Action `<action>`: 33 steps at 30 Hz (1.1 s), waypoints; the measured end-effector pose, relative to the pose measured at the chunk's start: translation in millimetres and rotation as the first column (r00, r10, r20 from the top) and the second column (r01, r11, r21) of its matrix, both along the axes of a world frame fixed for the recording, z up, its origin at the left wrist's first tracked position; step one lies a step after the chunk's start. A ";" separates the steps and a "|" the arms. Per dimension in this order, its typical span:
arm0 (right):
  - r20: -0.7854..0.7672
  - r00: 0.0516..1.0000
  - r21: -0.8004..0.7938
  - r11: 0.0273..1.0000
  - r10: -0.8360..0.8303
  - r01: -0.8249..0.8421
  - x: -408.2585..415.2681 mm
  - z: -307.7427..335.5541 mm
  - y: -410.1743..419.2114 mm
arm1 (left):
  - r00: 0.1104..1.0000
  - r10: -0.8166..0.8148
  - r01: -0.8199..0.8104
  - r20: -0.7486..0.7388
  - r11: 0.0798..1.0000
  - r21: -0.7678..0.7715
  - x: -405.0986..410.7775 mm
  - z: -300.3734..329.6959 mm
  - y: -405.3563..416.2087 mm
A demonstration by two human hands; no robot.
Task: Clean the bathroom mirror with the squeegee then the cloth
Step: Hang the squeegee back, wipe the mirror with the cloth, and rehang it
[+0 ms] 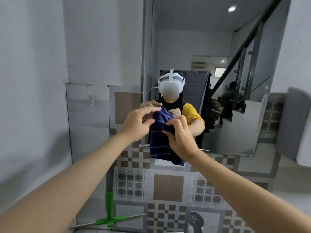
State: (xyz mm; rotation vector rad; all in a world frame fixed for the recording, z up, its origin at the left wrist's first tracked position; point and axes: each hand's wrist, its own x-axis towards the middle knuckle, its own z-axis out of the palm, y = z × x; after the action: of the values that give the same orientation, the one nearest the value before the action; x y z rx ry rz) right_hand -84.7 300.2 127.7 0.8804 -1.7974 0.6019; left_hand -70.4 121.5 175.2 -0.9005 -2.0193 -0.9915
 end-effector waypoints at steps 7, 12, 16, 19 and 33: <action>0.116 0.992 0.024 0.998 0.050 -0.053 31.5 38.8 -6.7 | 0.981 0.116 -0.095 0.157 0.986 -0.140 26.4 39.4 -28.0; 0.097 0.988 -0.032 0.993 0.120 -0.118 58.7 78.9 -31.4 | 0.950 0.151 -0.120 0.275 0.985 -0.128 51.8 61.0 -59.9; 0.064 0.996 0.023 0.997 0.069 -0.071 50.7 100.7 -57.7 | 0.937 0.257 -0.237 0.238 0.965 -0.109 69.2 75.1 -93.7; 0.060 0.996 0.086 0.994 0.058 -0.063 44.4 113.1 -82.4 | 0.934 0.302 -0.288 0.191 0.952 -0.101 77.8 82.1 -119.9; 0.061 0.961 0.305 0.922 -0.268 0.238 -15.1 109.3 -192.8 | 0.813 0.580 -0.570 0.049 0.810 -0.139 12.3 68.8 -194.0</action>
State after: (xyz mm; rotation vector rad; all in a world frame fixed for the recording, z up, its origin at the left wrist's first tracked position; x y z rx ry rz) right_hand -99.8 107.4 237.0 0.8048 -2.0894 0.2159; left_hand -58.1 -72.5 244.0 -0.2490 -2.2435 -0.5759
